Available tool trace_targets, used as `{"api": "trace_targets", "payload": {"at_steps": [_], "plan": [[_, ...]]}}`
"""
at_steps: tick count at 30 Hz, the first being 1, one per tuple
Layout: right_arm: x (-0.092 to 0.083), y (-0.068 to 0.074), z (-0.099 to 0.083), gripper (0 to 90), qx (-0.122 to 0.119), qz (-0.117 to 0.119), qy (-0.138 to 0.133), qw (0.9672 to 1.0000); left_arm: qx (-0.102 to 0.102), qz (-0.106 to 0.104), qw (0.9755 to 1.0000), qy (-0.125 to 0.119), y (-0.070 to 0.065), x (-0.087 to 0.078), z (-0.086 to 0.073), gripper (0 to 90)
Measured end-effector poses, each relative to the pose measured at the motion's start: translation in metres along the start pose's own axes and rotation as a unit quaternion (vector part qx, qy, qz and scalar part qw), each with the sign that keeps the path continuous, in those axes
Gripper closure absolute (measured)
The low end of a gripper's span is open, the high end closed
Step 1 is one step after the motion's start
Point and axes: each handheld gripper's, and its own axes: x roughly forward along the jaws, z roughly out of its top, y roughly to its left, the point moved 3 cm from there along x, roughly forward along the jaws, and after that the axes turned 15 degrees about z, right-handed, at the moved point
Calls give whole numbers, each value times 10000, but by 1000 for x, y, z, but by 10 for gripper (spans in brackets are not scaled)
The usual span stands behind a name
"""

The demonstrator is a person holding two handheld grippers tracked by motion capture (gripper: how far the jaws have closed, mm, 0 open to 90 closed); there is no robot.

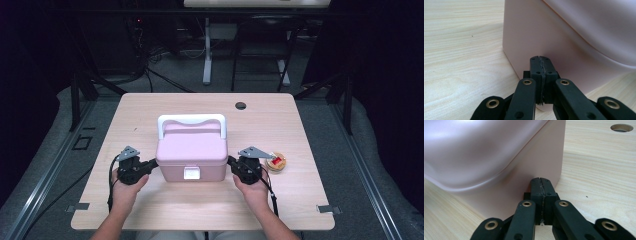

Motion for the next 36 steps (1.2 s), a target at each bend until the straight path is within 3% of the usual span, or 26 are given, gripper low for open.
{"api": "trace_targets", "payload": {"at_steps": [7,9,20,25,32,36], "plan": [[-4,3,-2,900,15,-25,22,10000,-35,52,10000,22,-4,-3,-2,900],[-5,3,-2,900,37,-31,33,10000,39,89,9999,39,-7,-3,-1,900],[-21,9,-8,900,75,-30,268,9996,32,72,9998,181,-18,-10,-5,900],[-32,12,-14,900,160,-23,252,9996,117,-16,9997,229,-29,-18,-11,900],[-44,18,-19,900,24,-112,439,9990,140,-150,9994,266,-38,-30,-20,900],[-52,22,-24,900,11,-150,410,9990,140,-226,9992,290,-43,-33,-23,900]]}}
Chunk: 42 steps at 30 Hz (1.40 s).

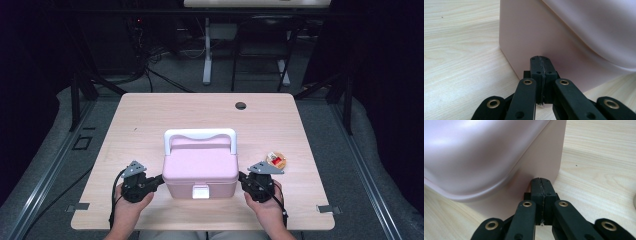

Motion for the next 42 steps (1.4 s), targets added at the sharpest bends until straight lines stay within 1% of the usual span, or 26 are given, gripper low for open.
{"api": "trace_targets", "payload": {"at_steps": [1,4,5,7,8,12,16,17,21,23,26,28,30,34,35,36,37,38,39,40,41,42], "plan": [[-2,0,-2,900,-1,-7,-27,10000,-2,-30,10000,-25,-1,0,0,900],[-6,2,-5,900,13,-7,-35,10000,-31,-86,10000,6,-4,-1,-2,900],[-9,3,-7,900,-2,-40,-19,10000,27,-77,10000,38,-6,-3,-2,900],[-11,4,-8,900,2,-50,-10,10000,29,-107,9999,25,-8,-3,-3,900],[-15,5,-11,900,11,-63,-7,10000,29,-142,9999,36,-11,-4,-4,900],[-21,5,-14,900,58,-54,-12,10000,65,-182,9998,49,-15,-4,-5,900],[-25,4,-16,900,127,-88,-19,9999,-10,-276,9996,38,-18,-4,-6,900],[-26,4,-17,900,122,-128,-10,9998,-13,-288,9996,32,-18,-3,-6,900],[-27,4,-16,900,133,-117,33,9998,4,-364,9993,34,-15,-2,-5,900],[-27,4,-16,900,158,-112,35,9998,-37,-396,9992,35,-15,-1,-5,900],[-27,6,-17,900,154,-138,20,9998,-44,-365,9993,57,-14,-2,-5,900],[-26,8,-16,900,145,-95,70,9998,-120,-389,9992,52,-12,-2,-6,900],[-26,8,-16,900,144,-88,94,9998,-130,-393,9991,76,-11,-3,-6,900],[-25,9,-16,900,77,-67,105,9999,-35,-354,9993,102,-9,-4,-5,900],[-25,9,-15,900,66,-45,116,9999,3,-346,9993,122,-9,-4,-4,881],[-26,8,-15,898,35,-13,74,10000,21,-325,9994,116,-8,-4,-4,881],[-27,7,-14,889,-6,11,92,10000,12,-331,9994,113,-6,-4,-3,860],[-28,5,-11,857,-75,12,78,9999,-19,-364,9993,98,-6,-5,-2,845],[-29,4,-11,857,-57,2,87,9999,-33,-377,9992,94,-5,-5,-2,840],[-31,1,-11,846,9,53,64,10000,-20,-362,9993,91,-3,-6,0,825],[-31,1,-11,846,9,53,64,10000,-20,-362,9993,91,-3,-6,0,811],[-34,-2,-11,814,73,74,74,9999,-15,-378,9992,101,-2,-6,1,790]]}}
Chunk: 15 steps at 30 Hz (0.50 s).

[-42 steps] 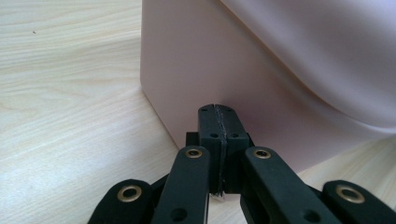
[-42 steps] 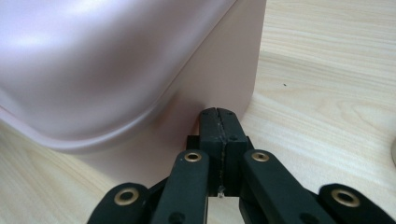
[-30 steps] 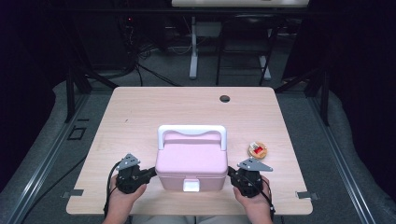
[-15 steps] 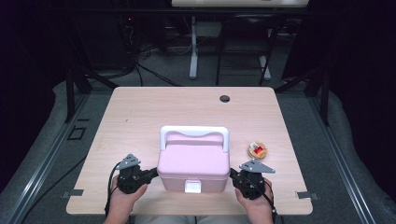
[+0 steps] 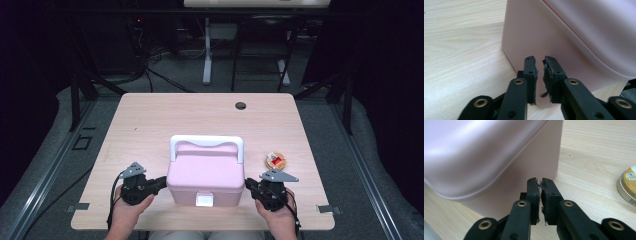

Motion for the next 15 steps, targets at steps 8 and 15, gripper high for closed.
{"api": "trace_targets", "payload": {"at_steps": [8,15], "plan": [[-11,-5,11,734,-160,2,108,9998,72,-51,10000,-11,9,-7,18,696],[-26,-16,21,695,-132,167,198,9996,220,-27,9997,52,14,-13,34,649]]}}
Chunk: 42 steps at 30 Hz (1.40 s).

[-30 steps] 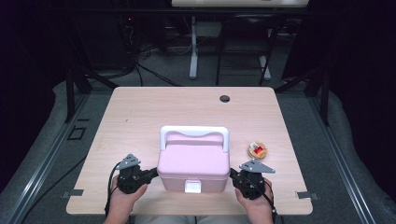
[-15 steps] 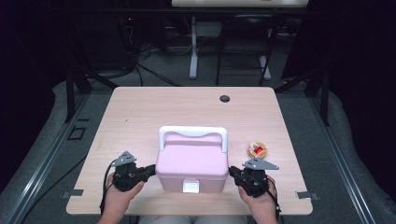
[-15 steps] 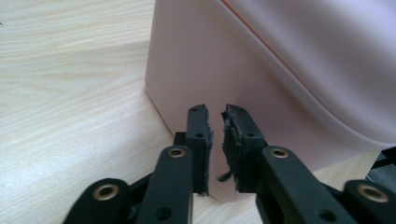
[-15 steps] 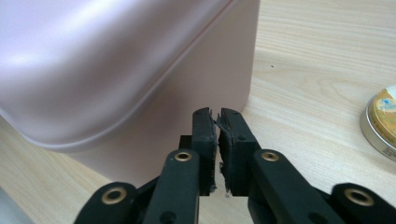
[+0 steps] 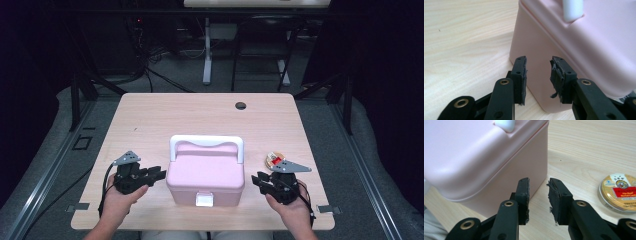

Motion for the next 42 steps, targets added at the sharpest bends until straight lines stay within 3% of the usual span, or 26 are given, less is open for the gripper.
{"api": "trace_targets", "payload": {"at_steps": [4,15,26,30,34,42], "plan": [[-7,0,7,688,43,149,10,9999,14,-151,9999,9,-1,-6,9,641],[-16,2,30,668,75,400,22,9992,183,-220,9995,-98,-4,-20,38,588],[-15,15,53,639,-262,541,108,9981,404,-314,9985,-207,-12,-26,55,586],[-12,15,60,631,-327,586,139,9976,526,-320,9979,-200,-16,-24,62,592],[-9,11,66,627,-172,690,62,9974,629,-283,9975,-144,-20,-18,65,591],[-1,4,68,616,-135,802,28,9967,619,-190,9979,-57,-21,-5,66,590]]}}
